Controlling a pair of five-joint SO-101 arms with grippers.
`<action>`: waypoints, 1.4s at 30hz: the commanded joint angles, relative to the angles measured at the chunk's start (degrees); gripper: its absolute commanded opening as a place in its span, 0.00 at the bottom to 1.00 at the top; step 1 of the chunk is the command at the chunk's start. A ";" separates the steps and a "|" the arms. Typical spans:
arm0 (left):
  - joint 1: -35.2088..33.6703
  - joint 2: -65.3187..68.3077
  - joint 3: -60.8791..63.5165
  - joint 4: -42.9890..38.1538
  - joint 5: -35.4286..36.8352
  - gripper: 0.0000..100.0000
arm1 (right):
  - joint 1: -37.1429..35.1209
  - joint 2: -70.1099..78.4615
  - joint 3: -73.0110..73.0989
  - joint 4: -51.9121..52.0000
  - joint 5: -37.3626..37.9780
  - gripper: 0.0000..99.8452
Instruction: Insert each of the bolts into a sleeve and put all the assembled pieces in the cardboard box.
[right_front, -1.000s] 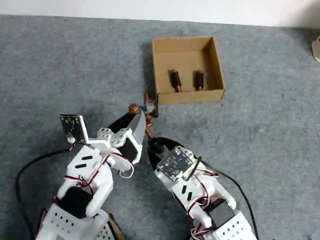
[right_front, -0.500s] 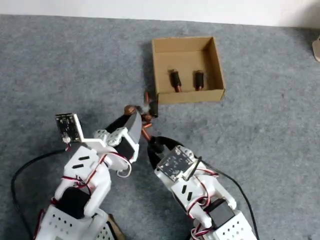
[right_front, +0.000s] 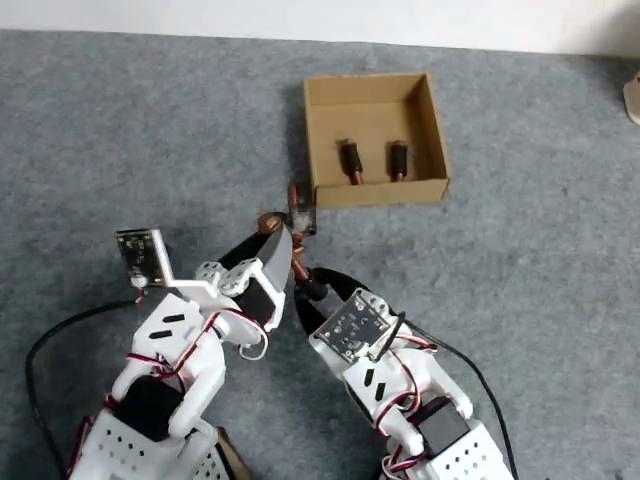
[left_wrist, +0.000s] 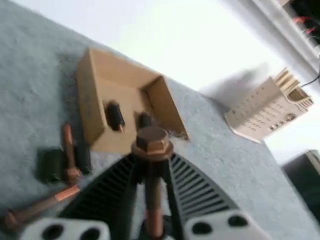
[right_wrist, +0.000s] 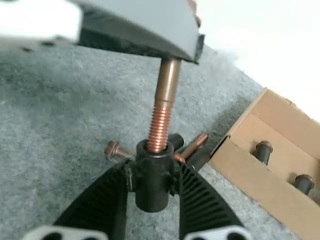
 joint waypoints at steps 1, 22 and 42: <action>2.15 -0.57 -3.03 -0.26 -1.67 0.01 | -0.57 -0.92 3.21 -1.71 0.88 0.00; 2.24 -0.66 -2.77 5.71 -17.14 0.01 | -0.22 -0.92 3.21 -1.71 0.53 0.00; 8.66 -13.85 10.33 6.42 -16.09 0.01 | 3.47 -0.92 2.68 -1.80 -3.08 0.00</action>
